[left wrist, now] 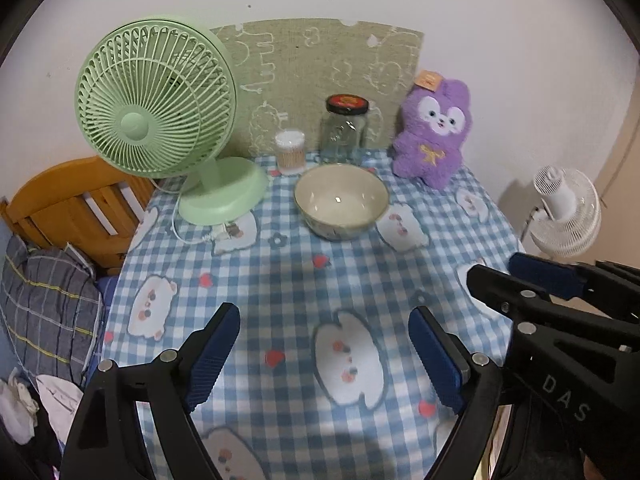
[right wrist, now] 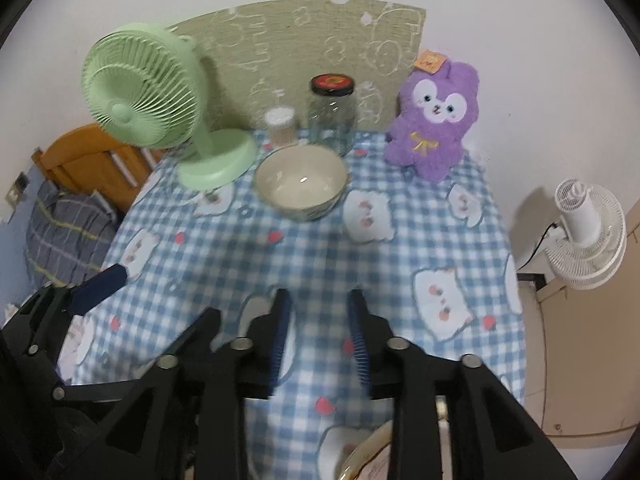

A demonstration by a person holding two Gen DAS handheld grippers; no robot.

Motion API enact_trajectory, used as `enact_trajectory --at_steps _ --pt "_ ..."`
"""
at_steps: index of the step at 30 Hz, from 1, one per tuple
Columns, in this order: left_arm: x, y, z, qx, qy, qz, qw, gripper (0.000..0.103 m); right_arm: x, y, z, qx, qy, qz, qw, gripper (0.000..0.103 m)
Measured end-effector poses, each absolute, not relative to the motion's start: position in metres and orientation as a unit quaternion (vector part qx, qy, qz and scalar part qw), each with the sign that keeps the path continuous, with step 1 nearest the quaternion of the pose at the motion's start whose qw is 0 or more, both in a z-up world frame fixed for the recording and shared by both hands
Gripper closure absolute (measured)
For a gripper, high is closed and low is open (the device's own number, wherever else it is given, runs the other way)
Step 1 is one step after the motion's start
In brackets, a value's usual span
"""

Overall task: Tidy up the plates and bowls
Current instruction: 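Withdraw both grippers up and toward the remaining bowl by the jar, then move both grippers to the floral bowl beside the glass jar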

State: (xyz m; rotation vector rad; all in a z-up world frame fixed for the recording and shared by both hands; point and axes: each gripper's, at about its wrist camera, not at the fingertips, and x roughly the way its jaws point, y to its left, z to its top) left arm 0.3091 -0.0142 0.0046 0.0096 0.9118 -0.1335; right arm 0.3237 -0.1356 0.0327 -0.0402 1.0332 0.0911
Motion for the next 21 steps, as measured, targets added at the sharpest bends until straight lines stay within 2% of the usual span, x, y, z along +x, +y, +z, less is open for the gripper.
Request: enact_trajectory --at_steps 1,3,5,12,16,21 --pt "0.316 -0.014 0.004 0.0 0.44 -0.063 0.896 0.015 0.327 -0.138 0.032 -0.018 0.49 0.042 0.87 0.056" --pt "0.328 -0.015 0.002 -0.008 0.443 -0.064 0.894 0.015 0.339 -0.143 0.032 -0.013 0.487 0.041 0.872 0.044" --pt "0.342 -0.017 0.0 -0.011 0.444 -0.06 0.894 0.015 0.35 -0.146 0.031 -0.017 0.483 0.04 0.874 0.041" --pt "0.38 -0.024 -0.005 0.01 0.436 -0.045 0.899 0.017 0.391 -0.148 0.022 -0.025 0.481 0.031 0.876 0.033" --pt "0.403 -0.021 -0.01 0.008 0.441 -0.04 0.896 0.017 0.417 -0.146 0.014 -0.025 0.484 0.038 0.874 0.032" --pt "0.428 -0.018 -0.02 -0.012 0.456 -0.03 0.89 0.026 0.443 -0.145 0.004 -0.018 0.491 0.043 0.87 0.032"
